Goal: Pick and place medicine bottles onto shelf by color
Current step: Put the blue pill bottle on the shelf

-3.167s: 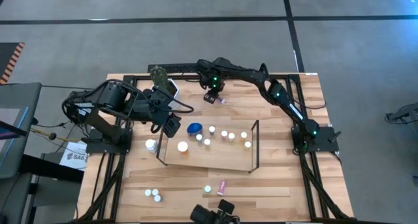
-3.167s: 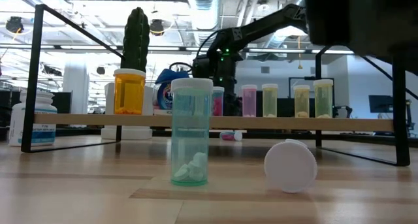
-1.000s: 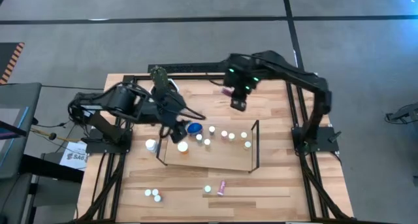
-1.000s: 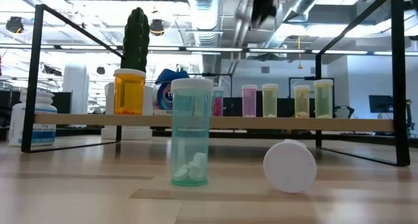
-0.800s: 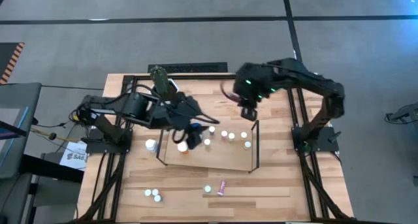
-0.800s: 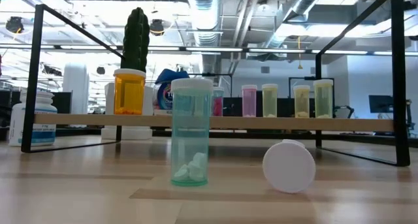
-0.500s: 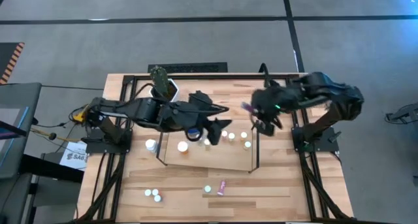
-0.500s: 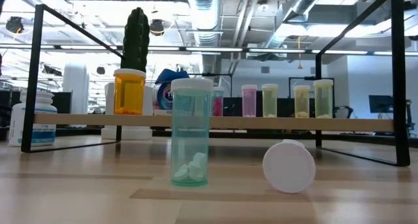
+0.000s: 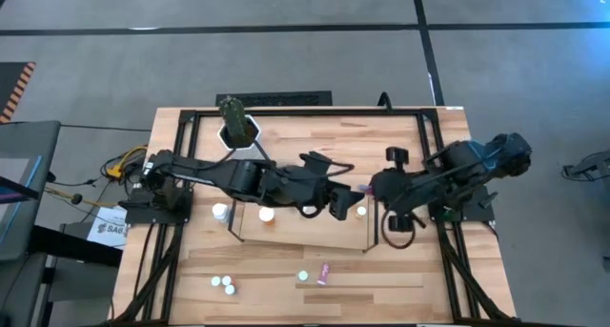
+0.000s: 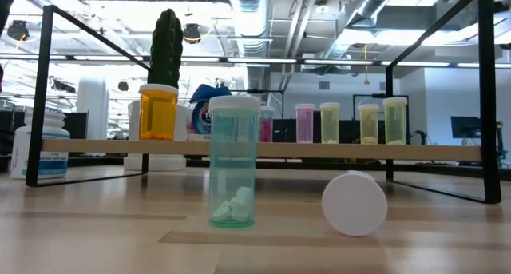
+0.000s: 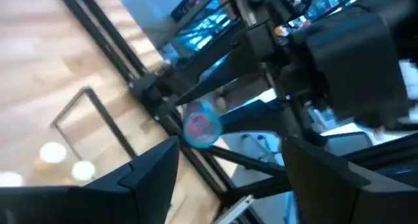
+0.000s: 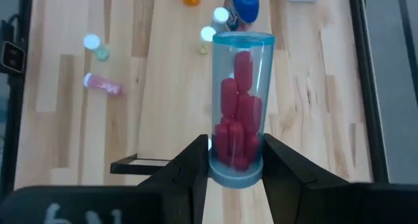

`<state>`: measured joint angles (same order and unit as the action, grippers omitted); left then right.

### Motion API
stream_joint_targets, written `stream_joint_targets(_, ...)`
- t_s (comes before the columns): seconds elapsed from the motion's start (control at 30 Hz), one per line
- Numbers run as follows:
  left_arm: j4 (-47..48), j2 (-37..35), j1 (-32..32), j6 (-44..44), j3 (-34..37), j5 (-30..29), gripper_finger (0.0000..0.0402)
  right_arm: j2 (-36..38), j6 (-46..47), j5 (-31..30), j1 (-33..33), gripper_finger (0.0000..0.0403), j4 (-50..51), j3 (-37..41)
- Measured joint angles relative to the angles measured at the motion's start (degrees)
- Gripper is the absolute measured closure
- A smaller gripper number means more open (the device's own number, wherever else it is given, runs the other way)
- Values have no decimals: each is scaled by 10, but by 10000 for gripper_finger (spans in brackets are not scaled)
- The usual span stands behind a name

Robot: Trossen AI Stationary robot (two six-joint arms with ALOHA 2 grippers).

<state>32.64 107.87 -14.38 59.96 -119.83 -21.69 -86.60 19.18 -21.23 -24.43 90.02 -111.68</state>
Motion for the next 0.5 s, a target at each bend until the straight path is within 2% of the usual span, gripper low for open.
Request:
stream_joint_targets(0.17, 9, 14, 1, 38, 0, 5, 145, -24, -15, 3, -3, 267, 0, 1)
stream_joint_targets(0.5, 52, 19, 7, 33, 1, 9, 145, -35, -45, 2, -9, 265, 0, 0)
